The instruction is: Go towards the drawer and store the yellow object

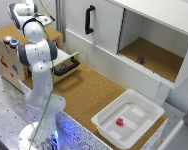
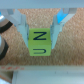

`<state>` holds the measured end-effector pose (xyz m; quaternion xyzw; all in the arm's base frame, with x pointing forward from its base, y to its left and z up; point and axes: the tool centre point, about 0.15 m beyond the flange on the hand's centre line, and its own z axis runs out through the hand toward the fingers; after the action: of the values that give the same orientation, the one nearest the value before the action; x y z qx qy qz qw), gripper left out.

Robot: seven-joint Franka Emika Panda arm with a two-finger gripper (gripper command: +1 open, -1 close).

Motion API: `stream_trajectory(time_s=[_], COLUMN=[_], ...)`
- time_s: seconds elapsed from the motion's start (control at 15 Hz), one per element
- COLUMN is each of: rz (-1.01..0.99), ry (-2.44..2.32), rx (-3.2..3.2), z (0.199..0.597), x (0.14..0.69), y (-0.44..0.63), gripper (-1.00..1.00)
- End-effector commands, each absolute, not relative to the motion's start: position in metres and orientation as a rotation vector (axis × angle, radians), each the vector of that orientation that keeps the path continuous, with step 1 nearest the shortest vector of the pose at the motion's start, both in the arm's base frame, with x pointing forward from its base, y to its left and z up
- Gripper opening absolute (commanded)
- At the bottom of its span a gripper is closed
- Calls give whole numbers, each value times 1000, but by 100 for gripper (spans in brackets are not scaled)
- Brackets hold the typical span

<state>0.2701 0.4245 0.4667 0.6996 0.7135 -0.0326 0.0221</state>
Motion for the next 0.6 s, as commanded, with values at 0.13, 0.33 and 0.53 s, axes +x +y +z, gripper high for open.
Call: stream_trajectory(time_s=[0.13, 0.33, 0.53], rz=[-89, -87, -76], ry=[2137, 2130, 2216], rx=[2385, 2386, 2372], z=[420, 392, 358], x=[278, 279, 280], y=[295, 277, 282], gripper=[-100, -100, -100])
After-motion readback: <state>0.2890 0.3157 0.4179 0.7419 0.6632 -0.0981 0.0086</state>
